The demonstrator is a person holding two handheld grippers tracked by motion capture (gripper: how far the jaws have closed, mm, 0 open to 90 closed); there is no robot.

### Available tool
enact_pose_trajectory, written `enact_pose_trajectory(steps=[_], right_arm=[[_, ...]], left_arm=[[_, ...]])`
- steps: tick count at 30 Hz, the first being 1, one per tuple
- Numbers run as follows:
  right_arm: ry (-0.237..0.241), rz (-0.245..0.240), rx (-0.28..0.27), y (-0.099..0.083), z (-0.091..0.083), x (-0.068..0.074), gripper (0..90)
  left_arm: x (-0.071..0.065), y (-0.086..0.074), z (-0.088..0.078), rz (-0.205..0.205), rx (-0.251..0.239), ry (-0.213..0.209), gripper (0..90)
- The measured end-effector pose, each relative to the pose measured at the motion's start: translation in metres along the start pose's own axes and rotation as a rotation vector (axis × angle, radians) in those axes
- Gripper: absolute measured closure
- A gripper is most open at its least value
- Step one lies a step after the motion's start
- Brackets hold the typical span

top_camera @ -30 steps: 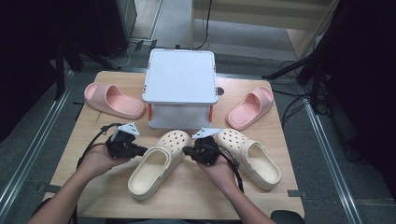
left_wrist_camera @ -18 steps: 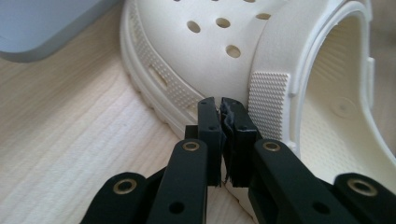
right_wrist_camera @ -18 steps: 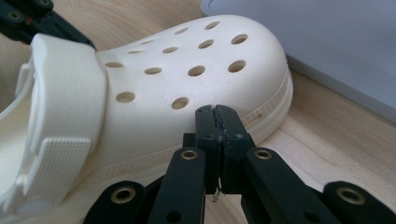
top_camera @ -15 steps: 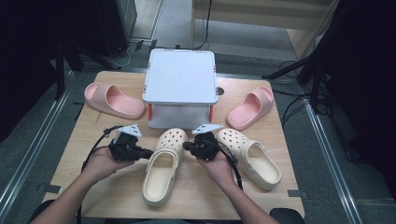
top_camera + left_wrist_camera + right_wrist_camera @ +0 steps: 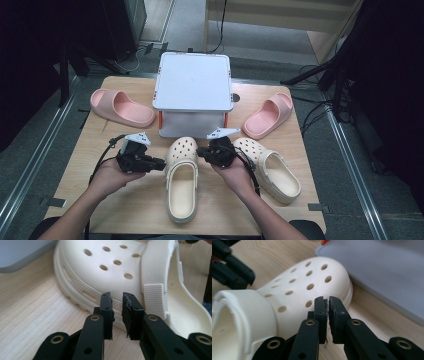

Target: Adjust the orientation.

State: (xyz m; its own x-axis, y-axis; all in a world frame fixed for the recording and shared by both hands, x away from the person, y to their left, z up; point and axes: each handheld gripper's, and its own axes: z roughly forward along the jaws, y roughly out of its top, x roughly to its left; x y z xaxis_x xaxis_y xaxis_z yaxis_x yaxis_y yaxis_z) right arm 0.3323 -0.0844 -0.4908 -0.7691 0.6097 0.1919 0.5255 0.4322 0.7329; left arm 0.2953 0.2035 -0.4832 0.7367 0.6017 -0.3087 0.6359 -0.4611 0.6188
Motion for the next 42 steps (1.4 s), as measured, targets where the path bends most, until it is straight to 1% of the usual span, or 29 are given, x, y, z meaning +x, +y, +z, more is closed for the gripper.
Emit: enact_pose_trajectory(steps=[3,5,6,9,11,13,17,19,20,21,22,24,27,30,31,33,37,38,41,42], right_arm=[[0.017,-0.010,-0.012,0.002,-0.012,0.002,82.6],[0.024,-0.027,-0.011,0.000,-0.021,0.004,80.4],[0.026,-0.033,-0.015,-0.001,-0.024,0.004,79.5],[0.045,-0.028,-0.032,-0.004,-0.036,0.005,75.3],[0.054,-0.022,-0.035,-0.007,-0.041,0.005,72.6],[0.049,-0.025,-0.036,-0.010,-0.045,0.007,70.2],[0.035,-0.020,-0.038,-0.015,-0.050,0.009,66.6],[0.032,-0.010,-0.042,-0.016,-0.052,0.009,64.6],[0.036,-0.004,-0.046,-0.016,-0.053,0.009,63.5],[0.033,0.006,-0.044,-0.017,-0.054,0.009,62.3],[0.033,0.010,-0.045,-0.018,-0.054,0.009,61.0],[0.027,0.012,-0.042,-0.019,-0.054,0.010,59.0],[0.015,0.008,-0.045,-0.021,-0.055,0.013,56.0],[0.008,0.017,-0.041,-0.022,-0.056,0.015,53.1],[0.005,0.023,-0.042,-0.023,-0.057,0.016,52.3],[-0.003,0.029,-0.048,-0.023,-0.058,0.019,49.7],[-0.026,0.034,-0.051,-0.025,-0.059,0.025,45.9],[-0.033,0.038,-0.052,-0.025,-0.060,0.026,45.0],[-0.038,0.047,-0.054,-0.025,-0.061,0.030,43.6],[-0.041,0.050,-0.054,-0.026,-0.061,0.031,43.2]], left_arm=[[0.003,0.003,-0.006,-0.012,-0.021,0.001,74.3],[0.003,0.005,-0.009,-0.003,-0.025,0.011,71.1],[0.003,0.006,-0.011,-0.003,-0.029,0.008,69.8],[0.003,0.010,-0.015,-0.006,-0.038,0.012,63.9],[0.003,0.014,-0.017,0.002,-0.042,0.016,60.3],[0.003,0.019,-0.018,0.001,-0.038,0.026,56.0],[0.003,0.030,-0.018,0.012,-0.043,0.032,53.0],[0.002,0.036,-0.019,0.013,-0.049,0.051,53.3],[0.002,0.040,-0.020,0.004,-0.060,0.050,54.7],[0.003,0.043,-0.022,-0.004,-0.067,0.037,56.7],[0.004,0.047,-0.025,-0.006,-0.073,0.037,56.8],[0.005,0.056,-0.031,0.006,-0.084,0.044,58.6],[0.008,0.069,-0.040,0.012,-0.106,0.045,62.1],[0.010,0.082,-0.047,0.022,-0.111,0.054,64.1],[0.011,0.087,-0.049,0.030,-0.111,0.064,64.6],[0.012,0.096,-0.052,0.039,-0.105,0.072,65.5],[0.015,0.113,-0.057,0.059,-0.117,0.085,69.5],[0.017,0.116,-0.058,0.062,-0.115,0.086,70.3],[0.019,0.126,-0.062,0.061,-0.129,0.088,72.2],[0.020,0.131,-0.063,0.064,-0.120,0.086,72.4]])
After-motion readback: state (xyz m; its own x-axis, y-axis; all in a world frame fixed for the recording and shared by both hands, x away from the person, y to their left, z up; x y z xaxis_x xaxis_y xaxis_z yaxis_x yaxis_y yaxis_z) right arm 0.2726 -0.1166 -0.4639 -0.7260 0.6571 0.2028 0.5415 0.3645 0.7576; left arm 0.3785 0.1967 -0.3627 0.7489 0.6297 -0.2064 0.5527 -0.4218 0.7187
